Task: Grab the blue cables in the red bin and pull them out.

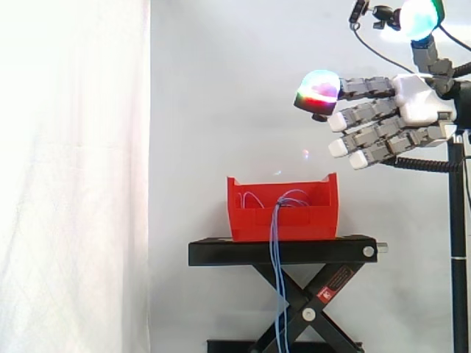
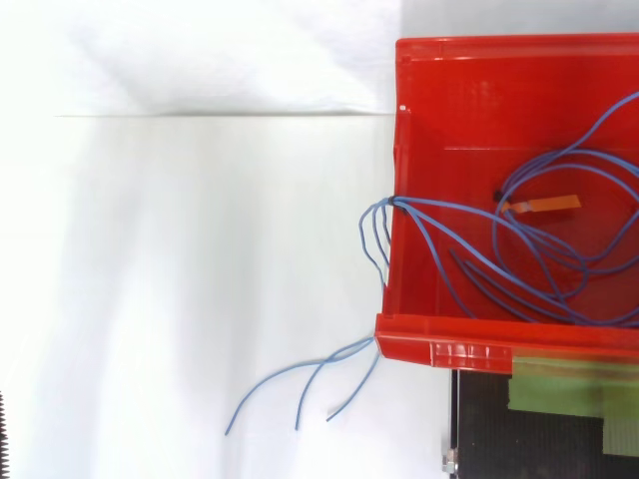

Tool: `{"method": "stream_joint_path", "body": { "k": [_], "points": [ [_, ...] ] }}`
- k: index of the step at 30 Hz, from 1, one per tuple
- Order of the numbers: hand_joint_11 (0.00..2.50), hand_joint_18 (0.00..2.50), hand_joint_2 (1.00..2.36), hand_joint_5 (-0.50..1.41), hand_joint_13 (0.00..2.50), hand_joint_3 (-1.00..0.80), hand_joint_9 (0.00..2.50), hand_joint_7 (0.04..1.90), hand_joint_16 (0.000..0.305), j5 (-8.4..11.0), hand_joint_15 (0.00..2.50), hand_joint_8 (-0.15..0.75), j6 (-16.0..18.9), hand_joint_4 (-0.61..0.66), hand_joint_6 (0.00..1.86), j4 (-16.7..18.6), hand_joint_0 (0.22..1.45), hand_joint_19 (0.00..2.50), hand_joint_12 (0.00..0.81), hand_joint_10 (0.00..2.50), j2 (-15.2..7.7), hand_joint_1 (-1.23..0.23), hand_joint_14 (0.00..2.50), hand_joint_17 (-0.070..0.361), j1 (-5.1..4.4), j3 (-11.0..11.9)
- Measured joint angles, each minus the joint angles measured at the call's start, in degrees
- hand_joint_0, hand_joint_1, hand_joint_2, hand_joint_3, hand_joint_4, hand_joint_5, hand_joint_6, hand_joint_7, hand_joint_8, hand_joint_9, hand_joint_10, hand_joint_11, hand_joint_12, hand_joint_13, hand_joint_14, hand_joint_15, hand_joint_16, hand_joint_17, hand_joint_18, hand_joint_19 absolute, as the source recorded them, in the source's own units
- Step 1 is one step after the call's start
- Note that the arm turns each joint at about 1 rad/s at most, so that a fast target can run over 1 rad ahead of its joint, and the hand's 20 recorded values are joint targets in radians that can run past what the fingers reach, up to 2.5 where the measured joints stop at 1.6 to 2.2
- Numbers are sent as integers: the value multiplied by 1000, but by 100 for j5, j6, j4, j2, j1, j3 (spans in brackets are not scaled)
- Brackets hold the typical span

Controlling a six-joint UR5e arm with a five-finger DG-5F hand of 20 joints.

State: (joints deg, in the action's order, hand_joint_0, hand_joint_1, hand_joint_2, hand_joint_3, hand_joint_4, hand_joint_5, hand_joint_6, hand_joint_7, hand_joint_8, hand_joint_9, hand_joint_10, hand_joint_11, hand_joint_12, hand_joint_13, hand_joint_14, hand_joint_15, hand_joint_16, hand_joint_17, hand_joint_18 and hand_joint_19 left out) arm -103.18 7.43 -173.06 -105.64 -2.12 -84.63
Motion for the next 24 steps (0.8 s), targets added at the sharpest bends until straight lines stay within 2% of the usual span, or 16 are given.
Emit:
{"method": "stream_joint_path", "body": {
  "k": [13, 24],
  "points": [
    [29, 124, 1000, 275, 221, -1000, 423, 207, 58, 0, 40, 285, 0, 177, 7, 0, 739, 150, 366, 0, 0, -703, 0, 131, 0, 2],
    [83, 220, 1000, 305, 304, -1000, 532, 204, 56, 0, 64, 293, 0, 183, 7, 0, 747, 177, 367, 3, 0, -723, 3, 127, 1, 2]
  ]
}}
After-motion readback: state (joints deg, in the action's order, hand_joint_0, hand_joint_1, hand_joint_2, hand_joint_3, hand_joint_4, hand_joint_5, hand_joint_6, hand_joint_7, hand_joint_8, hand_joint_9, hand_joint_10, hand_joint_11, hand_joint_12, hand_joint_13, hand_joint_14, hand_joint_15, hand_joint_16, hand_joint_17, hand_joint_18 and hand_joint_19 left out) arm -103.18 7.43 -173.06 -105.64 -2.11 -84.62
